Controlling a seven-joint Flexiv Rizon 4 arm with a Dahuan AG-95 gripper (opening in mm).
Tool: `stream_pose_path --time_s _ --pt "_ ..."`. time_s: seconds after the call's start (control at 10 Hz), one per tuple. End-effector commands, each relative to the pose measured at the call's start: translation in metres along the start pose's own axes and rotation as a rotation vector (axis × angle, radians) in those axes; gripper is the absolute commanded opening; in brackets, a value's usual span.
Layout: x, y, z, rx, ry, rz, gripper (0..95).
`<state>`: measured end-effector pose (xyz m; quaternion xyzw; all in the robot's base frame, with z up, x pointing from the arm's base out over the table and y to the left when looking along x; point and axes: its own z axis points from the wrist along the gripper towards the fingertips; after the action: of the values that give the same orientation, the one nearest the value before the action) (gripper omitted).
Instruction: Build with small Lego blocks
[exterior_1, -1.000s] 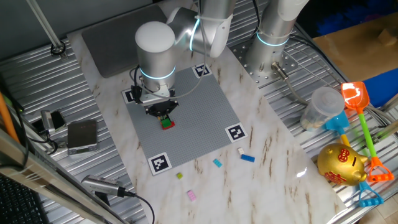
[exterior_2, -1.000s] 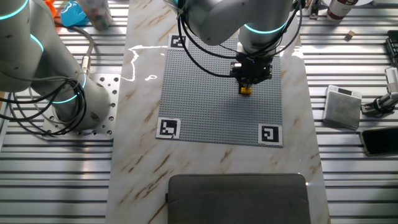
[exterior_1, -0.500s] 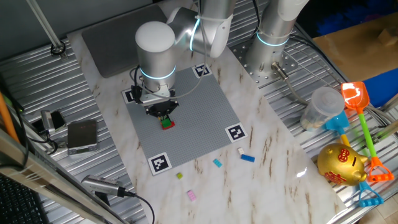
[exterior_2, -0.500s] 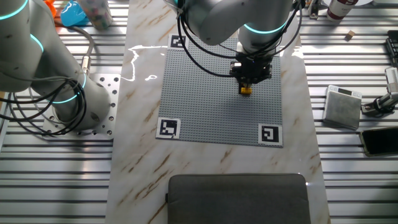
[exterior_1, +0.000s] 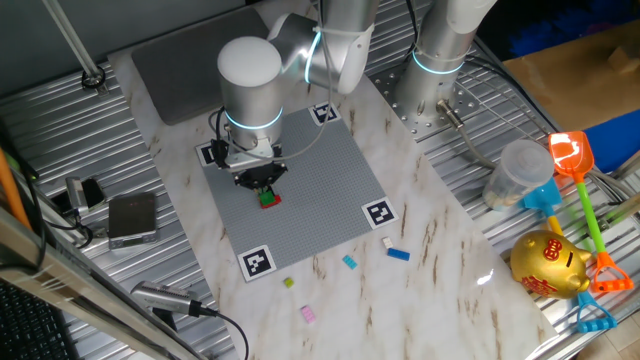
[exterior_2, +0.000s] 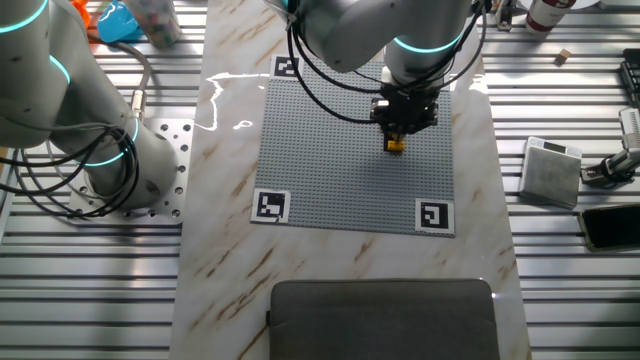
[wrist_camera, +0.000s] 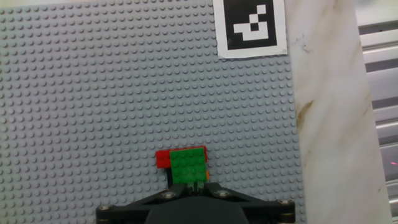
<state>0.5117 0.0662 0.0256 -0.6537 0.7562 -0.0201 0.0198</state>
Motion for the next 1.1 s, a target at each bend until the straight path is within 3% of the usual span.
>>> stream_pose_path --time_s 0.1,0.4,0.5,0.7,0.9,1.1 --pt "0.0 0.0 0.0 -0.002 -0.004 0.001 0.0" --pt "-0.003 -0.002 -0.01 -0.009 -0.009 0.022 0.0" --pt "-0.008 -0.005 -0.021 -0.012 -0.006 0.033 0.0" --pt "-0.012 -0.009 -0.03 -0.013 -0.007 0.045 0.0" --pt "-0.015 -0.01 -0.028 -0.018 -0.024 0.061 0.0" --pt "-0.02 -0.01 -0.025 -0.016 -0.017 0.061 0.0"
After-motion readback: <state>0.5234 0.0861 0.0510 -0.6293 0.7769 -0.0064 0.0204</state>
